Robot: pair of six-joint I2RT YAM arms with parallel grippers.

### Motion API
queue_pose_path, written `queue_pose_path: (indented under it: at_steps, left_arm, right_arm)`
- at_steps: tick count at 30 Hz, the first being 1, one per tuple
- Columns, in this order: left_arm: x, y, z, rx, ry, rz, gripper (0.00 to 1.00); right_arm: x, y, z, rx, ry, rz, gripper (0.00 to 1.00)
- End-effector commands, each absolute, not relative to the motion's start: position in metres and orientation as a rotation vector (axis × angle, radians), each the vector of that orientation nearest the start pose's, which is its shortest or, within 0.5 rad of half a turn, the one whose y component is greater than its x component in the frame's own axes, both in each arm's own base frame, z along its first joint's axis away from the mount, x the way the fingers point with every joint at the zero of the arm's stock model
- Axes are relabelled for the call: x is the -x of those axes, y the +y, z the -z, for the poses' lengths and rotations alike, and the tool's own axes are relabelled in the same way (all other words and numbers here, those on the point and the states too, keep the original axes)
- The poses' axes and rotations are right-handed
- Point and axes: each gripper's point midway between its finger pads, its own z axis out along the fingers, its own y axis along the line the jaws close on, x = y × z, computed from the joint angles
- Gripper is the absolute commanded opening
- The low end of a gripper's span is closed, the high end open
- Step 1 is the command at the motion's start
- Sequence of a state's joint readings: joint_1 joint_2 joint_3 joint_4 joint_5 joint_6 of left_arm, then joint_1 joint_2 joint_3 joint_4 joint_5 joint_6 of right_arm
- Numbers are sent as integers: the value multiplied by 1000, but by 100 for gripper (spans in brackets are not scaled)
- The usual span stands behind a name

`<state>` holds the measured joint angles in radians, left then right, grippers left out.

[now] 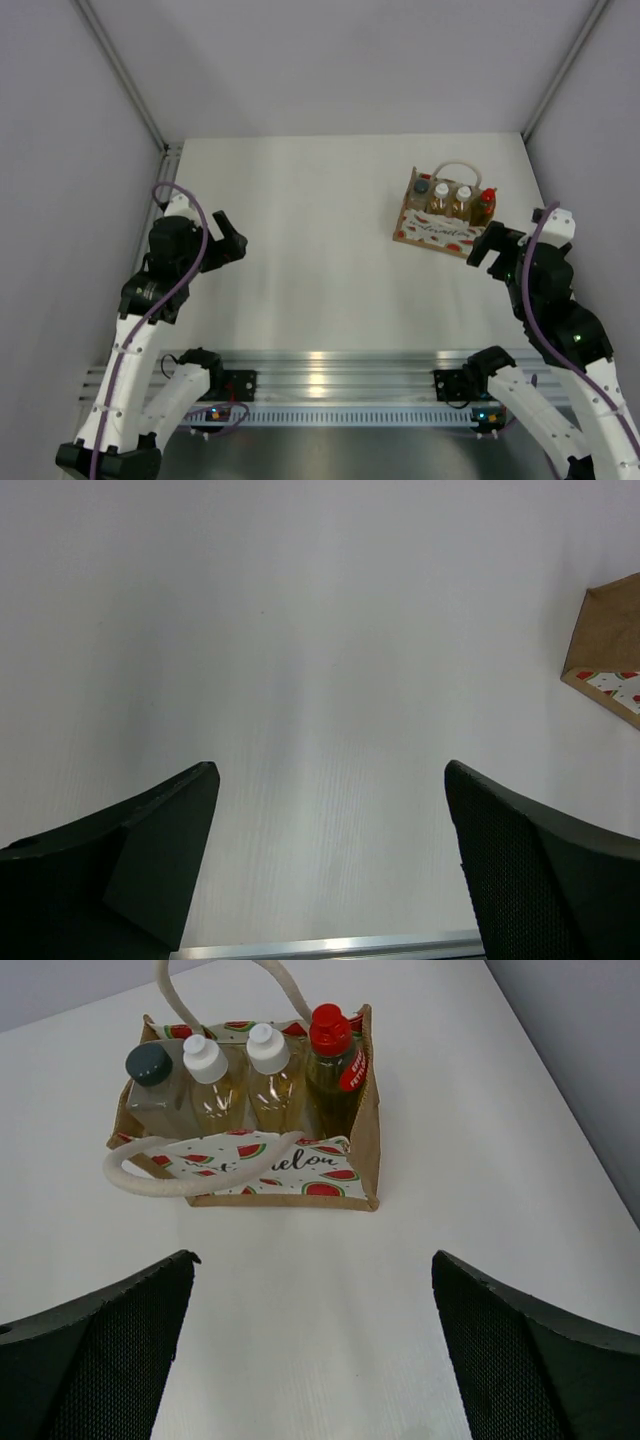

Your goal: Take the personal care products out of the canvas bag

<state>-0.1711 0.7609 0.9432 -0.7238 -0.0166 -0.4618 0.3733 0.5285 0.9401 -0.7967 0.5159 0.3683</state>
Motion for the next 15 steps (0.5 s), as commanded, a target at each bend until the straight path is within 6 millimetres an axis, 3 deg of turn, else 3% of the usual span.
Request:
queue_pose_path:
  at_steps: [1, 4, 8, 9, 11, 14, 15]
  left_arm:
    - [-254, -57, -250, 348, 2045, 370, 99]
    - [-254, -69, -246, 409, 2063, 466, 99]
    - [-262, -105, -234, 480, 2094, 731, 99]
    - [-265, -122, -243, 490, 2067, 869, 99]
    - [-270, -138, -232, 516, 2091, 990, 99]
    - [-280, -173, -242, 512, 2059, 1144, 99]
    - [-273, -198, -244, 455, 2082, 1181, 99]
  right_arm:
    - [-206, -1, -291, -371, 1808, -23, 99]
    - [-205, -1, -292, -384, 1797, -36, 100]
    - [-207, 4, -288, -395, 1798, -70, 99]
    - [-208, 11, -287, -374, 1803, -105, 99]
    - [-210, 18, -285, -352, 1809, -142, 99]
    - [-210, 25, -283, -334, 1823, -178, 100]
    - [-210, 26, -282, -330, 1825, -184, 99]
